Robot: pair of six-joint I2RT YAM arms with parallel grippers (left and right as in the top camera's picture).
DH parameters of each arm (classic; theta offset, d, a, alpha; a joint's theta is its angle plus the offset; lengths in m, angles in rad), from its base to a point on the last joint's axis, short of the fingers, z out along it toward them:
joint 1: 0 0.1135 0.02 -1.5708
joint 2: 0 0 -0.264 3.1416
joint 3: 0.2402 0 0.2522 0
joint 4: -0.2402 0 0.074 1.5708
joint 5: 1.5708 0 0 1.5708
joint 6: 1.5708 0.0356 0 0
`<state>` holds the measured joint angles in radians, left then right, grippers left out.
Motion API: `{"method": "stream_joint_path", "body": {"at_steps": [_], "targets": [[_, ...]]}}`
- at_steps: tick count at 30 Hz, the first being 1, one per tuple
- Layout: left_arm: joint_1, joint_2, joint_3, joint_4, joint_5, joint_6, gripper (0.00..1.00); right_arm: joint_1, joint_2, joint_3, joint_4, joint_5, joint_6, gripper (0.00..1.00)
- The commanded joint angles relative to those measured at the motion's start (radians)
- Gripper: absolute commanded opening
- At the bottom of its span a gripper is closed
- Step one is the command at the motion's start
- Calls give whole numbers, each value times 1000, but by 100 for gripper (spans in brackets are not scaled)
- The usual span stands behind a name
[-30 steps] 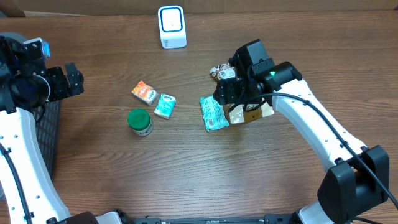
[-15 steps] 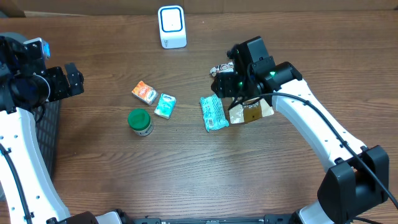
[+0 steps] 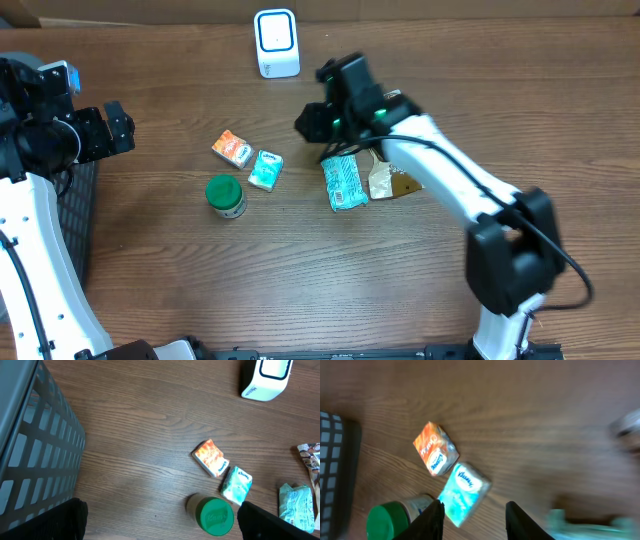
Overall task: Scan the item barcode
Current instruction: 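Move the right gripper to the blue Kleenex pack and grasp it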
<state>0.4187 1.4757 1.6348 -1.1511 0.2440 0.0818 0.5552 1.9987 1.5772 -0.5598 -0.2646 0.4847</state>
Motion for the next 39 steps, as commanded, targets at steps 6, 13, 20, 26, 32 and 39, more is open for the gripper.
{"method": "stream_joint_path", "body": {"at_steps": [6,13,20,26,32,39], "targets": [[-3,4,3,3,11,12,100,84,153,18,88,-24,306,36],[-3,4,3,3,11,12,100,105,220,17,96,-17,380,36],[-3,4,3,2,11,12,100,125,238,11,119,-16,379,36],[-3,4,3,3,11,12,100,134,238,5,130,28,377,28],[-3,4,3,3,11,12,100,134,238,-5,143,26,216,9],[-3,4,3,2,11,12,99,88,188,45,55,-243,-196,4]]}}
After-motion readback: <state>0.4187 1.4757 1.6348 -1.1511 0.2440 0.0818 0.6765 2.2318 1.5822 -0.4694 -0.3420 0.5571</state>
